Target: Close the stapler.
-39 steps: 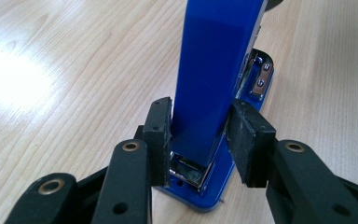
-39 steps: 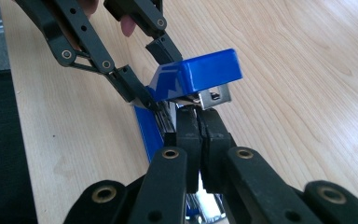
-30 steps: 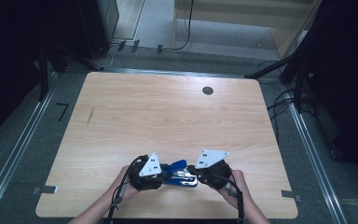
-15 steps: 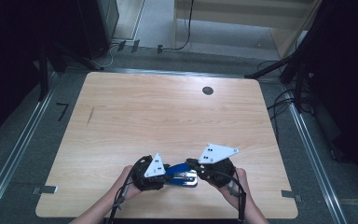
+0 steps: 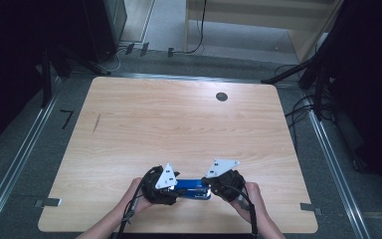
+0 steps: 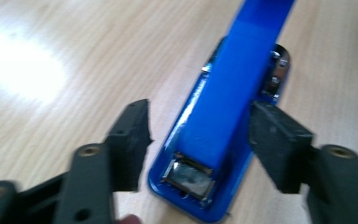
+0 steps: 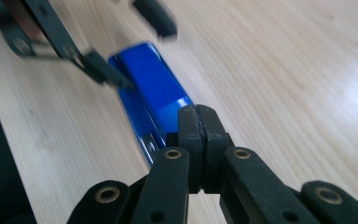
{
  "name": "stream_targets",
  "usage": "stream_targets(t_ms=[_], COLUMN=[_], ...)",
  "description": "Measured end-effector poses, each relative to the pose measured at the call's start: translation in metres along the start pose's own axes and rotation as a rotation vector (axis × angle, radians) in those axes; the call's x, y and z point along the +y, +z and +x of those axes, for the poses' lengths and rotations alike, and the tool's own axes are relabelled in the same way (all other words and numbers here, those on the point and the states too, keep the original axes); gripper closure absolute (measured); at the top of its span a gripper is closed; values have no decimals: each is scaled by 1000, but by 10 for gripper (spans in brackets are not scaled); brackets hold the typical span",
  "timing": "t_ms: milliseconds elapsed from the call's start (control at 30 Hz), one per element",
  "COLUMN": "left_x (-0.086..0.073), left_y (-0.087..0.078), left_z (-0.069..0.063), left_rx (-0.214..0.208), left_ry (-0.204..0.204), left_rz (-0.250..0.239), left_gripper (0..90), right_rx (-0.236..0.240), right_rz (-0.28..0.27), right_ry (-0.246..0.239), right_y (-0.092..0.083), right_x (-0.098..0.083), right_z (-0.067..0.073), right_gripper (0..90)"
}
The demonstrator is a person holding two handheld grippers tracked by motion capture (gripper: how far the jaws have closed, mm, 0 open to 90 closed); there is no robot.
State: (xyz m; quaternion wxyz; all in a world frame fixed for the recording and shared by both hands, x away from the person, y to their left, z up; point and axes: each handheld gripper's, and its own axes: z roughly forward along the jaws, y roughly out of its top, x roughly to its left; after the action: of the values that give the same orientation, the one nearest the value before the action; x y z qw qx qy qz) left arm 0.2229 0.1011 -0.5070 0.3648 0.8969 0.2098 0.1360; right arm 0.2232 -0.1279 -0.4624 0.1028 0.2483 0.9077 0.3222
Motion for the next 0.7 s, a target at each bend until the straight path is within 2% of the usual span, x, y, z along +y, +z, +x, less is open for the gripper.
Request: stream_targets(t_ms=[233,300,367,533,700], left_x=[-3,-4,-5,-7,-10], left_y=[-4,-6,-8,-15,-21], left_z=[8,10,12,16,21], left_rx=[4,15,24,49,40], left_ry=[-45,-56,-66,-99,-138], left_rz=[0,3,1,3,12], left_gripper=[269,201,179,143,125], right_rx=[12,13,23,39,27], right_rz=[13,21,49,39,47], right_ry=[11,13,15,27,19], right_y=[4,6,9,9,9], right_x=[-3,-3,-3,-5,-4], right_z=[-1,-1,0,-3,-2], right_gripper=[900,900,900,900,900])
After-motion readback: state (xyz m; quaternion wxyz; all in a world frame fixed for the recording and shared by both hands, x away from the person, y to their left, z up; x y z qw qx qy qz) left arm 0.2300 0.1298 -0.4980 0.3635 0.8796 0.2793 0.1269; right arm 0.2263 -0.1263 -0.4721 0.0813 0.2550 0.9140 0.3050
